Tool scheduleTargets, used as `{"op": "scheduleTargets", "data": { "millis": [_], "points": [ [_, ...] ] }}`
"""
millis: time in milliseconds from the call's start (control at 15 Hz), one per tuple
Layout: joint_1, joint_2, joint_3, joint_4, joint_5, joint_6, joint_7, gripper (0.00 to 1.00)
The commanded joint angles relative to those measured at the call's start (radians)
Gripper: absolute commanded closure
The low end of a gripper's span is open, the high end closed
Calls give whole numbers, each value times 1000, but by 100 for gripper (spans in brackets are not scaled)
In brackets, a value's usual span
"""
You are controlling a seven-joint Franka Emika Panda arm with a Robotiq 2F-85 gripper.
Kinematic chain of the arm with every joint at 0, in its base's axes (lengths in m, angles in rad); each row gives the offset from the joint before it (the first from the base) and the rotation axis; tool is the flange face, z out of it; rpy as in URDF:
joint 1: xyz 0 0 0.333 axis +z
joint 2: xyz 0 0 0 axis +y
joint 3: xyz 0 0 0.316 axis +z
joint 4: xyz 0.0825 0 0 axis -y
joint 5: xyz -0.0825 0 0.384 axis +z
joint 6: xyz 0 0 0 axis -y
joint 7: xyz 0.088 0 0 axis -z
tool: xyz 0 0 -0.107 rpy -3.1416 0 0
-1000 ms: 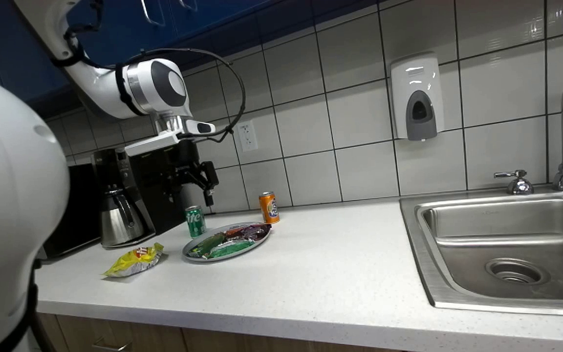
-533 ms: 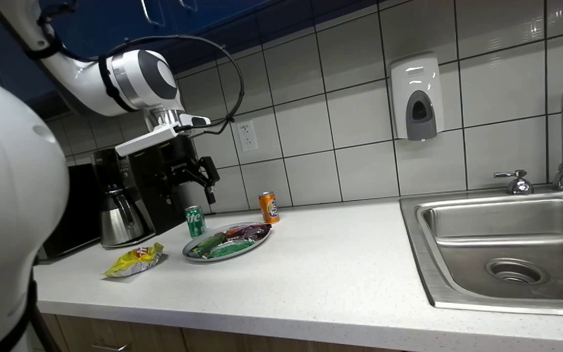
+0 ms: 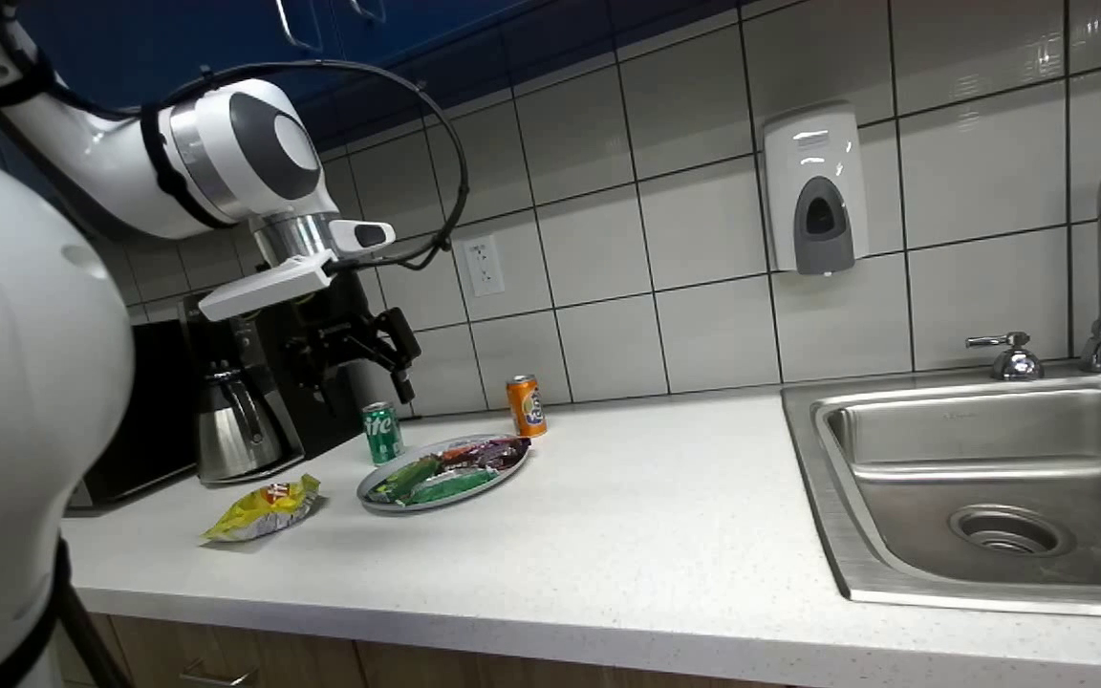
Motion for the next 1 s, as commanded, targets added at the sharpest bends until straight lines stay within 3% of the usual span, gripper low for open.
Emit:
{"op": "scheduleTargets", "data": {
  "millis": [0, 200, 267, 933],
  "points": [
    [-33, -87, 35, -86, 8, 85, 6, 0],
    [-15, -98, 25, -103, 54, 100, -35, 0],
    [-32, -54, 36, -65, 33, 80, -16, 0],
    [-31, -51, 40, -68, 36, 80, -16, 0]
  ]
}}
